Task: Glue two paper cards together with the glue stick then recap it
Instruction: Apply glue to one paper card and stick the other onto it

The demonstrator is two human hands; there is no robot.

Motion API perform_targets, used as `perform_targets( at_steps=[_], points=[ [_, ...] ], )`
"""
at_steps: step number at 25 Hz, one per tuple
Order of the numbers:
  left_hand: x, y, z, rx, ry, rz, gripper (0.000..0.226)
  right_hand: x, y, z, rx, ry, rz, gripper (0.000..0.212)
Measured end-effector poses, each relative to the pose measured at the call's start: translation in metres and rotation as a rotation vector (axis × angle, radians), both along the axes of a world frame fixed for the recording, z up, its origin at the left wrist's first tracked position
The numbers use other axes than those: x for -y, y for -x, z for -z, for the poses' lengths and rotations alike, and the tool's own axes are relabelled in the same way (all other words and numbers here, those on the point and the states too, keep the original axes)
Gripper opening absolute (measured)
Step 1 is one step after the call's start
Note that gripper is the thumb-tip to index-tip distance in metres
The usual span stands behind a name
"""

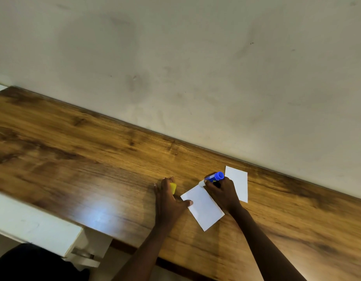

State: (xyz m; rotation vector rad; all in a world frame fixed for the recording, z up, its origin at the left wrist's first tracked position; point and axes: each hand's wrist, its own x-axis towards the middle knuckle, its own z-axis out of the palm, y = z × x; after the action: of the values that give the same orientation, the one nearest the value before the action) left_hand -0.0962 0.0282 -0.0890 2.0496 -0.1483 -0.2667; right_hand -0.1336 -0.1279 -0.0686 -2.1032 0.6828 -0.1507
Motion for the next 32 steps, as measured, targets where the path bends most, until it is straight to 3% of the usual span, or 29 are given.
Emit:
perform_targets(
  at_steps=[5,10,14,18,24,27,32],
  points=[
    [0.0,0.001,-0.001,0.002,-0.018,-0.006,0.085,-0.001,0.001,-0.007,-0.014,-0.029,0.002,0.024],
    [0.0,0.003,0.0,0.001,-0.017,-0.011,0.085,-0.023,0.021,-0.012,0.317,-0.181,0.199,0.031],
    [0.0,0.005,0.0,0.008,0.004,-0.019,0.084,-0.064,0.047,0.002,0.184,0.111,0.313,0.038],
    [-0.008,0.009,-0.003,0.036,0.04,0.019,0.085,-0.078,0.058,0.012,-0.054,0.203,0.165,0.049],
    [-0.018,0.014,-0.005,0.111,0.027,0.049,0.082,-0.039,0.04,-0.007,-0.138,0.064,-0.218,0.058],
    [-0.017,0.014,-0.004,0.094,0.007,0.054,0.082,-0.022,0.03,-0.017,-0.213,0.105,-0.437,0.052],
    [-0.016,0.012,0.001,0.079,-0.007,0.035,0.087,-0.009,0.02,-0.015,-0.234,0.16,-0.53,0.049]
  ],
)
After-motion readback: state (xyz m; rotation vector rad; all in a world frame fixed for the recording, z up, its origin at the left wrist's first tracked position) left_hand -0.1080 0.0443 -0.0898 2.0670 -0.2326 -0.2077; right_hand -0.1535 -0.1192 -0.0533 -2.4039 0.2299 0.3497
